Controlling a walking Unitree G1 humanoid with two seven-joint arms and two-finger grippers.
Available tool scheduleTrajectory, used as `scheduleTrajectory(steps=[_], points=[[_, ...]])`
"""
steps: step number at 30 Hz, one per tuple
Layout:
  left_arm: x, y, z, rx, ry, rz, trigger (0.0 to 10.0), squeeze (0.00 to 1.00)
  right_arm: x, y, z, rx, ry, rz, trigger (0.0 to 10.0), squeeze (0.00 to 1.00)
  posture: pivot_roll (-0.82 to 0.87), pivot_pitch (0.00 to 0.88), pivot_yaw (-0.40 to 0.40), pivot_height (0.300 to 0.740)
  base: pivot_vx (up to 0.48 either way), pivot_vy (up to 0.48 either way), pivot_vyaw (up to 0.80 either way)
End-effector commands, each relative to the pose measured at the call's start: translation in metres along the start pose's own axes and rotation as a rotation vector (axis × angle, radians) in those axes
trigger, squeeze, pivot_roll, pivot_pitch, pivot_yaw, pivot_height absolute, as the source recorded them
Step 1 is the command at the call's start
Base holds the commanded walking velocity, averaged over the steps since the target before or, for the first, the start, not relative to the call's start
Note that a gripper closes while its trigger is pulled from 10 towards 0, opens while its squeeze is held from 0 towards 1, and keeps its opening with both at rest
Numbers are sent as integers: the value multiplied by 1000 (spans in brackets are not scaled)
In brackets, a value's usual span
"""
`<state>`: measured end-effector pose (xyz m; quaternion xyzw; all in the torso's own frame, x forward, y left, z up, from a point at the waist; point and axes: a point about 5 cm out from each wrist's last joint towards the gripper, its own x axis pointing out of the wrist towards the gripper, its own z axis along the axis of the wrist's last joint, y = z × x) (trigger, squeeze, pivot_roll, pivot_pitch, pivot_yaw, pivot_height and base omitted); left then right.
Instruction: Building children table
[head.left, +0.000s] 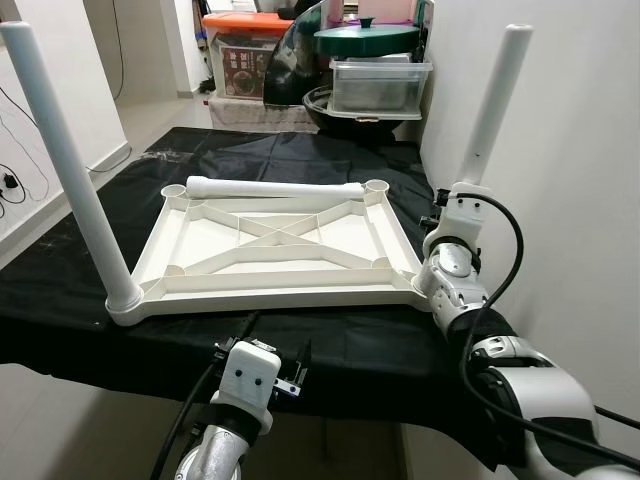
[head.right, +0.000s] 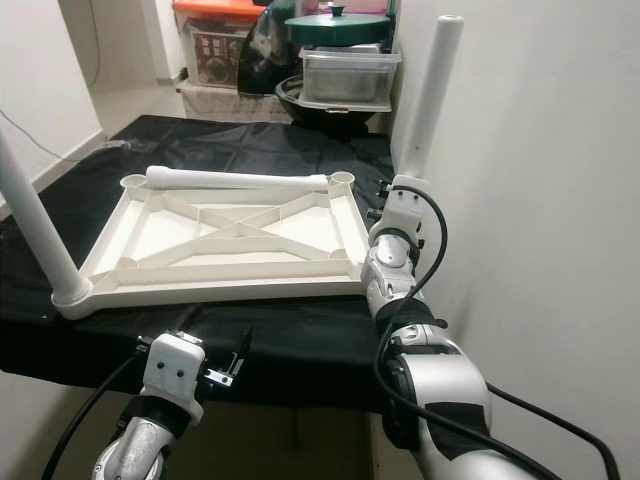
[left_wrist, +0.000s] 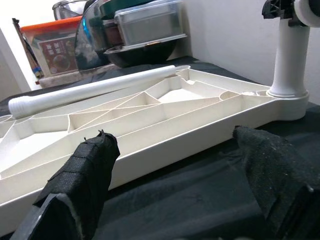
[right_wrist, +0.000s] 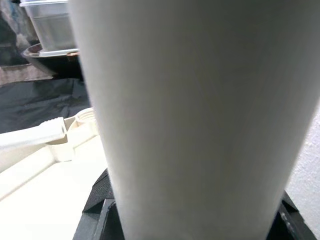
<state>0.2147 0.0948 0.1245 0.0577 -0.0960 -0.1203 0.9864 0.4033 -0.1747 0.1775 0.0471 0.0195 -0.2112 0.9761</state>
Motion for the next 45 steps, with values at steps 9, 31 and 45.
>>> scheduleTrajectory(steps=[9,31,45], points=[[0,0,-3,1,22,-4,10000,0,-17,14,-40,20,169,20,10000,475,97,0,-30,740,0,0,0],[1,2,-13,2,85,9,10000,0,-76,6,-75,-63,55,495,10000,0,59,0,-21,740,0,0,0],[3,17,-24,-34,177,108,10000,0,-112,15,-80,-64,-29,701,10000,0,57,0,-10,740,0,0,0]])
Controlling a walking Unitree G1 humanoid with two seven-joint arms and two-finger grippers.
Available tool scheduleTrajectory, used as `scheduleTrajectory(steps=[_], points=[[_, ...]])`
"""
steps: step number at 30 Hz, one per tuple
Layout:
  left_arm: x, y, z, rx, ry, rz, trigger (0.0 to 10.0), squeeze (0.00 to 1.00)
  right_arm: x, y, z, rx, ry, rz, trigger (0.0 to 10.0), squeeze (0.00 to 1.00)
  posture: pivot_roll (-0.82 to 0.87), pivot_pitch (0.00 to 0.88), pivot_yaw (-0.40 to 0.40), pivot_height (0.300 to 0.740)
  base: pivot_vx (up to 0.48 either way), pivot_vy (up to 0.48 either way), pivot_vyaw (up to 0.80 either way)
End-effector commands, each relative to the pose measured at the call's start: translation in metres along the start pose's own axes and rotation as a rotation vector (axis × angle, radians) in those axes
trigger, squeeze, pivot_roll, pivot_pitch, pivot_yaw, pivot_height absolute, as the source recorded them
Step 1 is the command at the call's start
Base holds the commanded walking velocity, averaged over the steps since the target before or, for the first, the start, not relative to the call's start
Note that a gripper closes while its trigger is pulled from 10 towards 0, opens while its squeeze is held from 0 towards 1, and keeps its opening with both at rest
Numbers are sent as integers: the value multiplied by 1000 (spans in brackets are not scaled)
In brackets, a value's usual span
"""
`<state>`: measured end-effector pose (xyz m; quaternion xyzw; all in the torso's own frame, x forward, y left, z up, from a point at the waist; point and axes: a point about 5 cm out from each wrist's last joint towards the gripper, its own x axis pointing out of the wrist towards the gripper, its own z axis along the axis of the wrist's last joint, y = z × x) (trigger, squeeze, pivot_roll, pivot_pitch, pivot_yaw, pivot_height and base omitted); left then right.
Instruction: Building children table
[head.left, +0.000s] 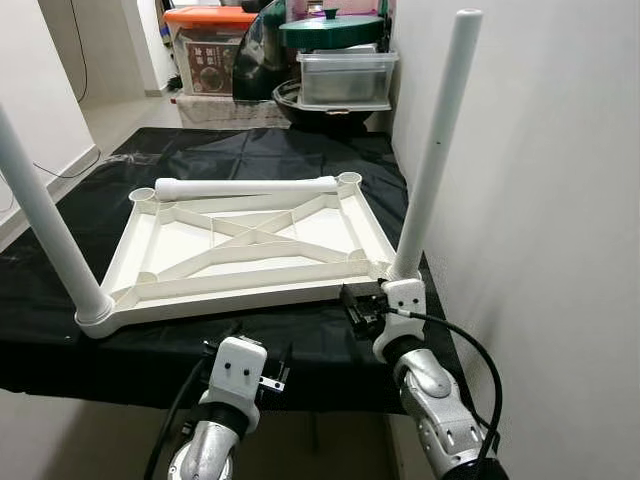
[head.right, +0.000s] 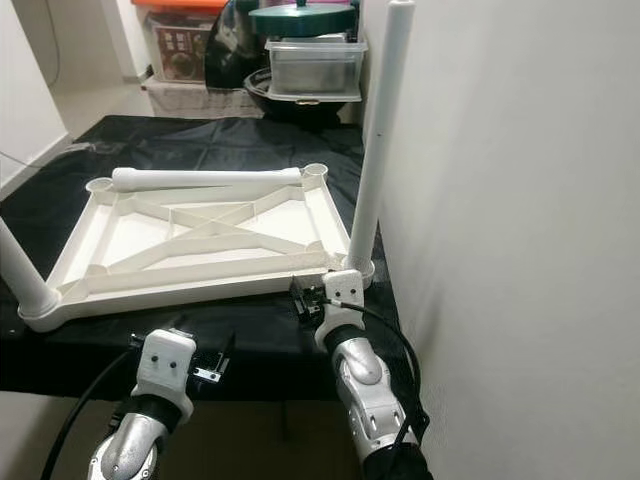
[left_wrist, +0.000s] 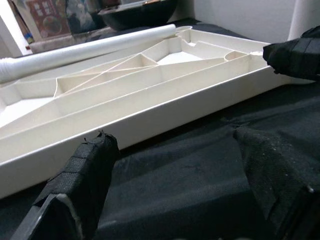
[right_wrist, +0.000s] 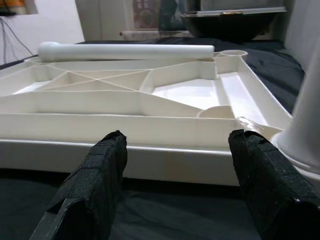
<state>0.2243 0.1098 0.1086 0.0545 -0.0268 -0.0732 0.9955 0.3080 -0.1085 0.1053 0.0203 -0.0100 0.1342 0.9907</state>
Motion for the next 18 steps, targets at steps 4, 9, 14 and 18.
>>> scheduleTrajectory(steps=[4,9,14,18], points=[[0,5,-5,-29,43,41,10000,0,-1,2,0,-3,28,1,10000,0,59,0,-12,740,0,0,0],[-1,7,-3,9,43,72,10000,0,-4,3,1,-2,42,13,10000,0,56,0,-13,740,0,0,-320],[-2,8,-1,34,47,86,10000,0,-7,6,5,-20,20,49,10000,0,52,0,-10,740,0,0,-745],[-4,9,-2,16,55,104,10000,0,-12,6,10,-64,-1,88,10000,0,52,0,-10,740,0,0,-138]])
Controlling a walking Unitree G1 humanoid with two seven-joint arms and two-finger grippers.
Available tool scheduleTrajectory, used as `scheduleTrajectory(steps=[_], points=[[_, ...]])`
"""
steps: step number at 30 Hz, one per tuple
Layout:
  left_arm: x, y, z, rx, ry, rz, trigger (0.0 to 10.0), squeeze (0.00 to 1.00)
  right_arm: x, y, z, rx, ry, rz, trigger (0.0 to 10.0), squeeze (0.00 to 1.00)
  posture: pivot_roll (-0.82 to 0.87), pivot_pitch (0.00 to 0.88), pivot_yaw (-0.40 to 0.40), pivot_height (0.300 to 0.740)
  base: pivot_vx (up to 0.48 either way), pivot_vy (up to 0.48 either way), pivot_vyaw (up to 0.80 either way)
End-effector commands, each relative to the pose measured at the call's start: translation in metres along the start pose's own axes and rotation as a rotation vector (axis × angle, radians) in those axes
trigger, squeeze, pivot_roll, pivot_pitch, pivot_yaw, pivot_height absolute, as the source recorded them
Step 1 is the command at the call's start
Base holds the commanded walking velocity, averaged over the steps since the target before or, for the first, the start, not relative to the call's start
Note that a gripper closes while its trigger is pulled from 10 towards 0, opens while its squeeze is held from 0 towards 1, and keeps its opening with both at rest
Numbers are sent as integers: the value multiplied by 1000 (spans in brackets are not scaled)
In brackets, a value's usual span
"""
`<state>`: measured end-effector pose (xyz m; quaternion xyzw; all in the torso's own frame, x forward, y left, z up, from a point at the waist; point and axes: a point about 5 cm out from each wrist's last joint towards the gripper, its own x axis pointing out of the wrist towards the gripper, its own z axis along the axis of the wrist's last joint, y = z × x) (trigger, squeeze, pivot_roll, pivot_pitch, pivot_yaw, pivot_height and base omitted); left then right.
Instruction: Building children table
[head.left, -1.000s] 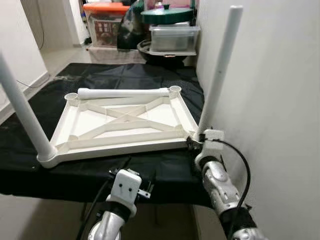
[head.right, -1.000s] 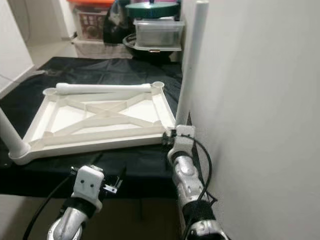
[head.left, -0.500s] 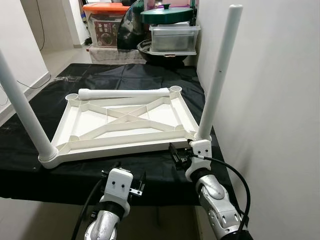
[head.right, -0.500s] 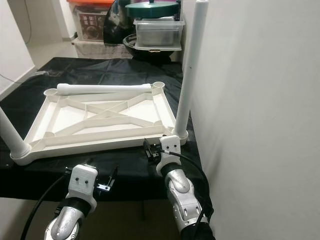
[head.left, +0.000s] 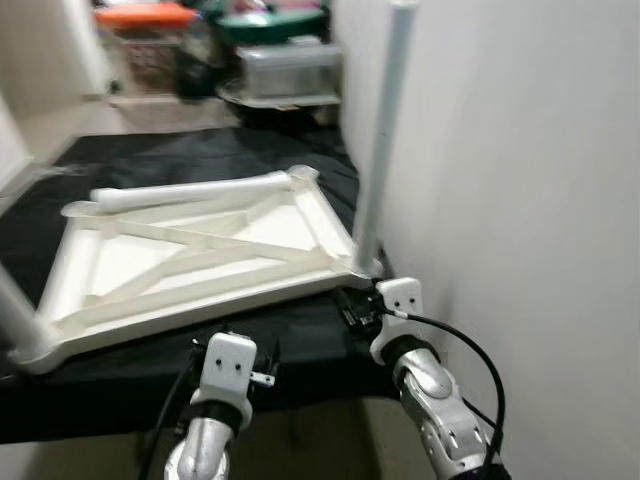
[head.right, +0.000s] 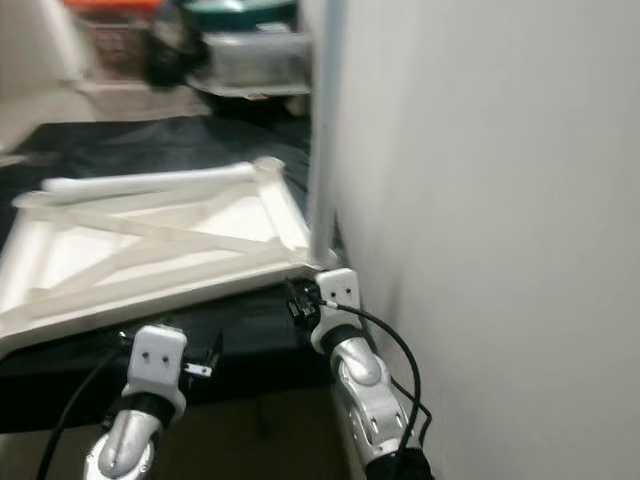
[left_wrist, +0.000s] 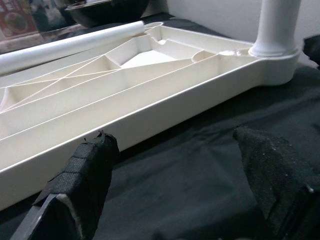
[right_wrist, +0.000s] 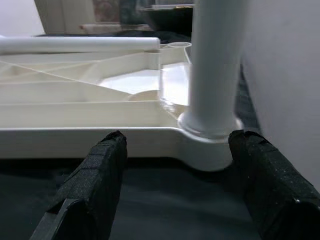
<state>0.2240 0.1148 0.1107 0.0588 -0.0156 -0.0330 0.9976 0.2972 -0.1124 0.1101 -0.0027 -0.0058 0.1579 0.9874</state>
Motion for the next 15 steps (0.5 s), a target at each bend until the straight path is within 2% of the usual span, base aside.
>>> scheduleTrajectory(steps=[1,5,11,15], points=[[-3,4,-4,8,27,25,10000,0,0,7,5,-21,-16,39,10000,0,52,0,-10,740,0,0,0],[-9,6,-1,8,19,27,10000,0,-11,7,9,-60,-13,102,10000,0,34,0,-7,740,0,0,0],[-9,4,0,8,11,27,10000,0,-8,6,4,-57,16,79,10000,0,45,0,-16,740,0,0,0],[-8,4,-1,-6,19,25,10000,0,-5,5,1,-47,32,62,10000,0,45,0,-16,740,0,384,0]])
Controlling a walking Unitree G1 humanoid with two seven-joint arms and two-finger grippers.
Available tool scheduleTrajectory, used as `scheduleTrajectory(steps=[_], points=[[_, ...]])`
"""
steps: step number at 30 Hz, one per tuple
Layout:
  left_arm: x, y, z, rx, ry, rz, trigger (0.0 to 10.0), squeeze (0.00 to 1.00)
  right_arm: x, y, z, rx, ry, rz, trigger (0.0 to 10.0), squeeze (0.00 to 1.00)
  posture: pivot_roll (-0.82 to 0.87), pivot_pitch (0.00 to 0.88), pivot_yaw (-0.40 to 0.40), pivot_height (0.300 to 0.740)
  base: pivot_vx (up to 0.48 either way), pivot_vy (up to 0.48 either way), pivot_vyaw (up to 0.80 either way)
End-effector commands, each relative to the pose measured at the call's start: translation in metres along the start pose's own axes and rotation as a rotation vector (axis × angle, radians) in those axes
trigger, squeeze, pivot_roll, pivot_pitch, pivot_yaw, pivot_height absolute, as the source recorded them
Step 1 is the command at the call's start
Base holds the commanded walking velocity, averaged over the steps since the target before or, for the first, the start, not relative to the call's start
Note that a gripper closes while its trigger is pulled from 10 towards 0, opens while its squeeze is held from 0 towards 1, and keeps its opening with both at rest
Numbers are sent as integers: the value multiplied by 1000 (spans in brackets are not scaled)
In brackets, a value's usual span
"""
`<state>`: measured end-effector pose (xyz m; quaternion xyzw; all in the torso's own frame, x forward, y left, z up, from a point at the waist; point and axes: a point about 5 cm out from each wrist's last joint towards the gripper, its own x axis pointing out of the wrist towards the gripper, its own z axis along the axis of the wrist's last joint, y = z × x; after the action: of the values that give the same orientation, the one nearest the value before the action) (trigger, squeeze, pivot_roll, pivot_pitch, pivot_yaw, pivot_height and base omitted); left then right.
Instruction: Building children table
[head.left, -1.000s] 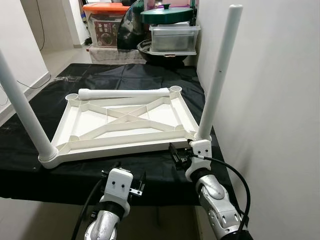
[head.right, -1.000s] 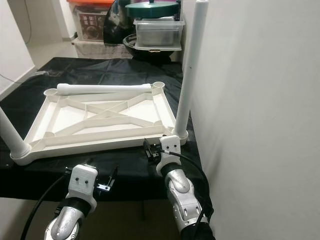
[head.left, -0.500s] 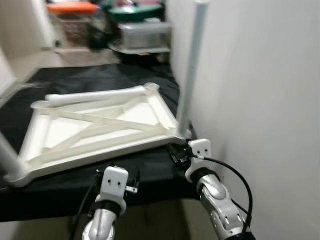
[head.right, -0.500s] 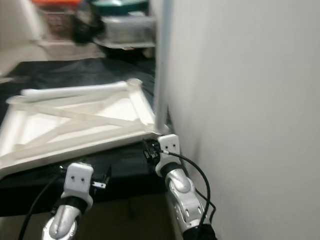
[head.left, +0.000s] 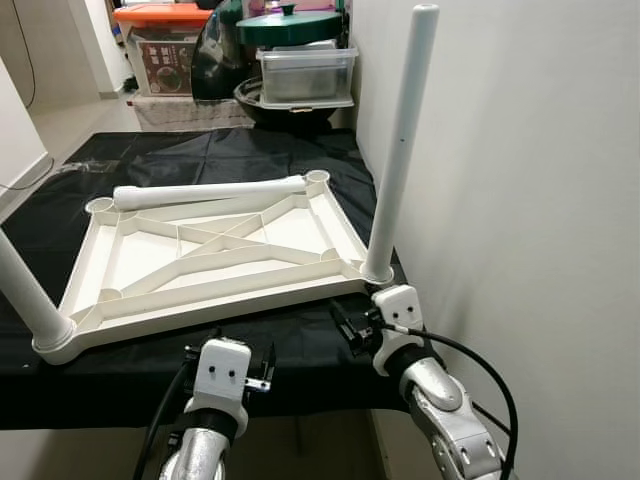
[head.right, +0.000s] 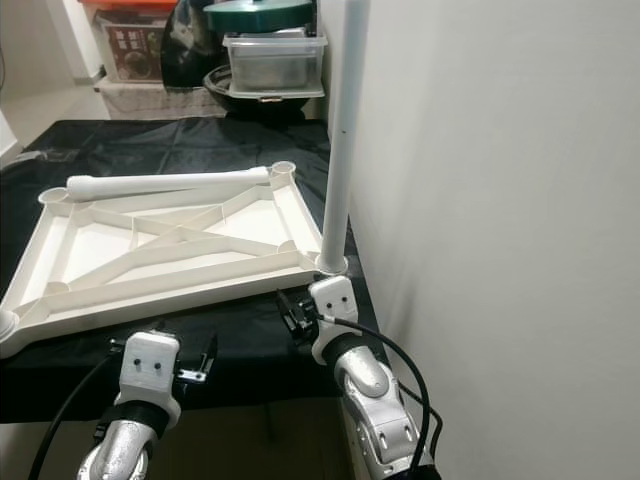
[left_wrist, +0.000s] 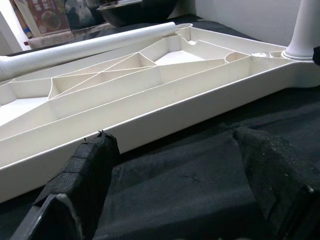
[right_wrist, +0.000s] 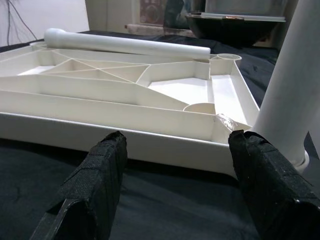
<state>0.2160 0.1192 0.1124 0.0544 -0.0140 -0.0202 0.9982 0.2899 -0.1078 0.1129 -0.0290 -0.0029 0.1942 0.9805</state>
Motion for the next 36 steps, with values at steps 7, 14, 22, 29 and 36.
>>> scheduleTrajectory(steps=[7,14,22,29,36], points=[[0,0,-5,4,34,-7,10000,0,0,-3,-4,9,44,-18,10000,0,40,0,-15,740,0,465,0],[1,-1,-7,3,46,-13,10000,0,2,-3,-5,10,54,-14,10000,0,42,0,-15,740,0,466,0],[1,-1,-8,1,51,-19,10000,0,2,-3,-6,14,60,-18,10000,0,46,0,-14,740,0,468,0],[1,-1,-8,7,58,-28,10000,0,2,-2,-7,16,65,-21,10000,0,46,0,-14,740,0,466,0],[0,-2,-9,4,65,-34,10000,0,1,-4,-6,12,56,-37,10000,0,47,0,-12,740,0,460,0]])
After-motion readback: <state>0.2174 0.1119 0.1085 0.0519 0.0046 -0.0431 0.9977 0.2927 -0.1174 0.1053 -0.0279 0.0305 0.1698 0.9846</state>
